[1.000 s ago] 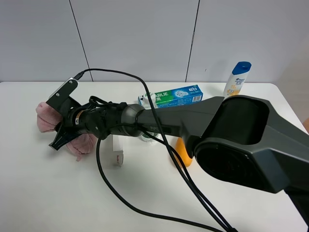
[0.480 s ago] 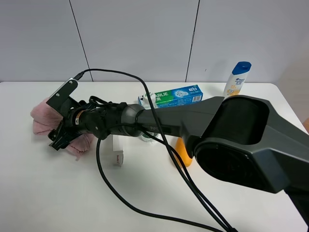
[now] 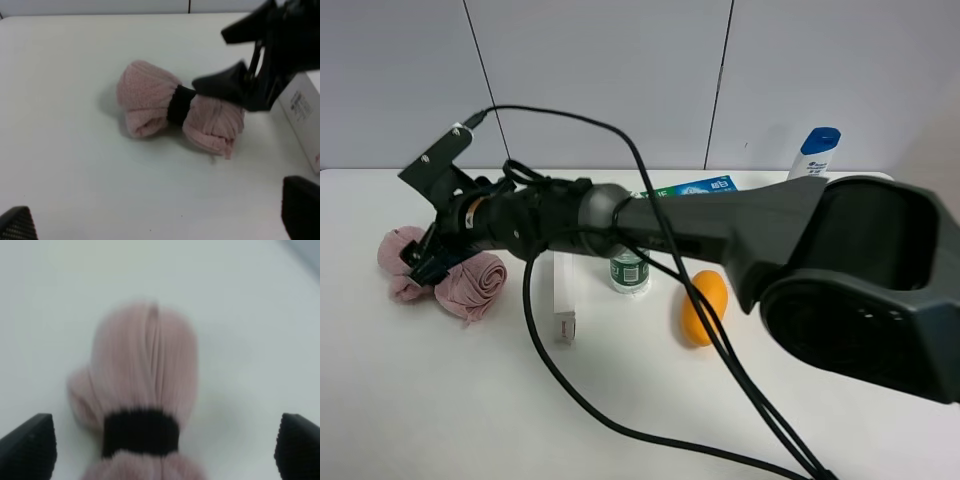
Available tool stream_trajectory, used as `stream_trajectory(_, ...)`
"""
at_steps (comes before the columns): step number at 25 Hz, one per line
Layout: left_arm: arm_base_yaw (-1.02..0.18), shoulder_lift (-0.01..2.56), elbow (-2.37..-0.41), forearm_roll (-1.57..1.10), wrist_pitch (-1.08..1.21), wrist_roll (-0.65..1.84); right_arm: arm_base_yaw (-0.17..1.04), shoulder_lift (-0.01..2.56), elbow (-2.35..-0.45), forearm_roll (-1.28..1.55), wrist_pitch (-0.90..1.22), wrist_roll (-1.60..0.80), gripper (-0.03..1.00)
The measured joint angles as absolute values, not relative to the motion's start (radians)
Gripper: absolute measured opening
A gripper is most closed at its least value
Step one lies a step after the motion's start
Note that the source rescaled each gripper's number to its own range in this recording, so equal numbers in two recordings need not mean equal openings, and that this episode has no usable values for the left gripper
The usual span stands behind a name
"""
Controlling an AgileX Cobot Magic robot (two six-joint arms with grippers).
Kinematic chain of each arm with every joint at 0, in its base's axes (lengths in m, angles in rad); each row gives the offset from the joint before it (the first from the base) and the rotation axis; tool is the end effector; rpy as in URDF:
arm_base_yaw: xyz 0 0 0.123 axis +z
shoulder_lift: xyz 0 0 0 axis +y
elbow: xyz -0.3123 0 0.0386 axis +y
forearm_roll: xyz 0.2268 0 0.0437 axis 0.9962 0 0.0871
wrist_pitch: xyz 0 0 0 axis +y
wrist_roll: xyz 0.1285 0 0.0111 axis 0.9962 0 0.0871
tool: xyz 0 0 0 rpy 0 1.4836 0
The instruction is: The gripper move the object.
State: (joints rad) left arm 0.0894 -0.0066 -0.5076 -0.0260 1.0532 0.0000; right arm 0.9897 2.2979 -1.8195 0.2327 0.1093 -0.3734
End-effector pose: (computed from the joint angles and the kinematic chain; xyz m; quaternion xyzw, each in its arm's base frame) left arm -0.0203 -0.0047 0.2527 -0.0373 0.8466 0.0107 0.5308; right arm 0.3108 0.4792 0.2034 -0.4662 0.7220 0.2201 0.4615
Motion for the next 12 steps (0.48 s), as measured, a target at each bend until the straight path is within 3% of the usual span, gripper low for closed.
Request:
stream_trajectory(4, 0.089, -0.007, -0.508, -0.026, 1.053, 0.0, 0.99, 2.181, -1.82, 0.233, 0.226, -0.373, 0.77)
stream_trajectory(12, 0.089, -0.007, -0.508, -0.026, 1.053, 0.0, 0.99, 1.911, -1.82, 0.214, 0.74, -0.37, 0.77)
